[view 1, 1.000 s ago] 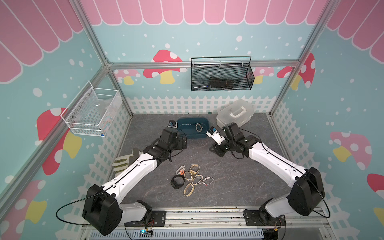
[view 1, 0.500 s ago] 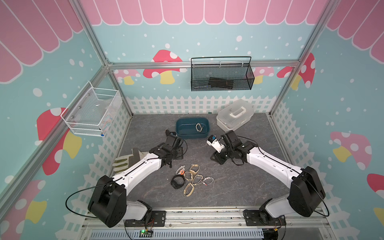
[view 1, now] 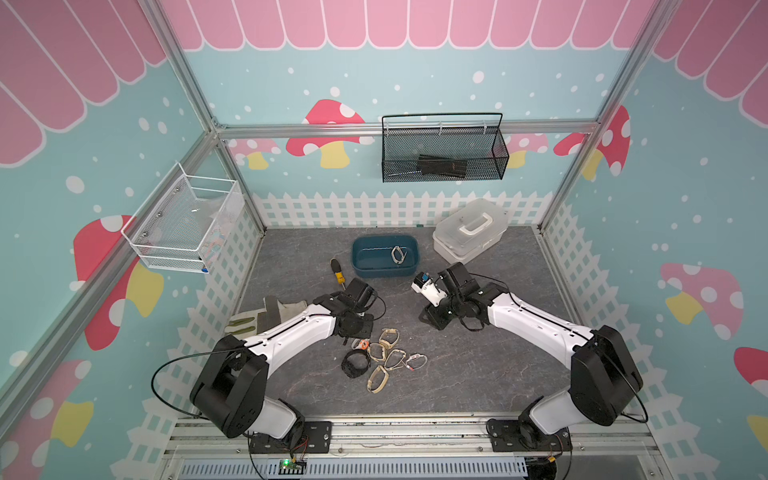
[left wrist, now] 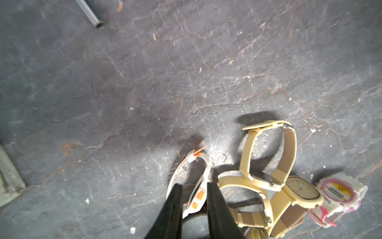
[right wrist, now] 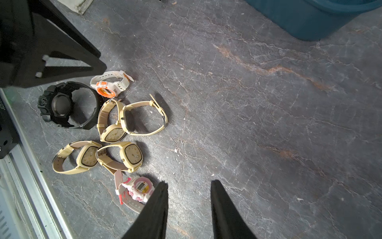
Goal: Put the watch into the storage box
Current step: Pick up the watch at the center of the board.
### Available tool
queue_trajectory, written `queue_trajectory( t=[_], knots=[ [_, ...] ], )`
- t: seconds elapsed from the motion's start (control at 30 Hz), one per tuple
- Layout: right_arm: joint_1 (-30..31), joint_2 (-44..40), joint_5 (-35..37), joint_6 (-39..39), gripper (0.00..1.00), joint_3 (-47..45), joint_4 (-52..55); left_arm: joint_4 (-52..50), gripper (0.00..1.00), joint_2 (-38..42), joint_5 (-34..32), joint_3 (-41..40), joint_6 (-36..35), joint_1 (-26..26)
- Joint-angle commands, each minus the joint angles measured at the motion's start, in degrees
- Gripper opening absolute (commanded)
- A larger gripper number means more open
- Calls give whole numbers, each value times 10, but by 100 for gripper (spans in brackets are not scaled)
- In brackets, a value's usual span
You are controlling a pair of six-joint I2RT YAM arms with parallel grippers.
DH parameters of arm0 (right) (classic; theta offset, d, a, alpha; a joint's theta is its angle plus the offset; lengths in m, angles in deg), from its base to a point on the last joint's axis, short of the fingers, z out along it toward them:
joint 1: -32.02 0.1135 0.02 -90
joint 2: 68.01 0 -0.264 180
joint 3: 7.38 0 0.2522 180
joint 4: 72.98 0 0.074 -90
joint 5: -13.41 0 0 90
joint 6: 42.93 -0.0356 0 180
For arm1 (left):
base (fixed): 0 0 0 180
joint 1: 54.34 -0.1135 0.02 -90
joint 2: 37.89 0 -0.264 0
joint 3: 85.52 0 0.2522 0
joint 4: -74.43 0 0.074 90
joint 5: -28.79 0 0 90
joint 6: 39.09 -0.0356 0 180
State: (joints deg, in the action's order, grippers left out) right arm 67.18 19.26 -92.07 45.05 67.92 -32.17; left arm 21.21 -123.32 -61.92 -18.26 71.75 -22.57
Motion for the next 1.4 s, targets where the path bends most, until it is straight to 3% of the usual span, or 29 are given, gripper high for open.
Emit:
queue_trajectory(
  t=[0.0,0.47,1.37],
  knots=[
    [1,9,1,-4,38,-5,-2,-26,24,-10,25,21,-9,4],
    [2,18,-3,-3,38,-11,-4,-66,32,-39,15,36,-20,10],
    [1,20,-3,0,40,-11,-2,-65,25,-79,42,39,-20,12]
  ],
)
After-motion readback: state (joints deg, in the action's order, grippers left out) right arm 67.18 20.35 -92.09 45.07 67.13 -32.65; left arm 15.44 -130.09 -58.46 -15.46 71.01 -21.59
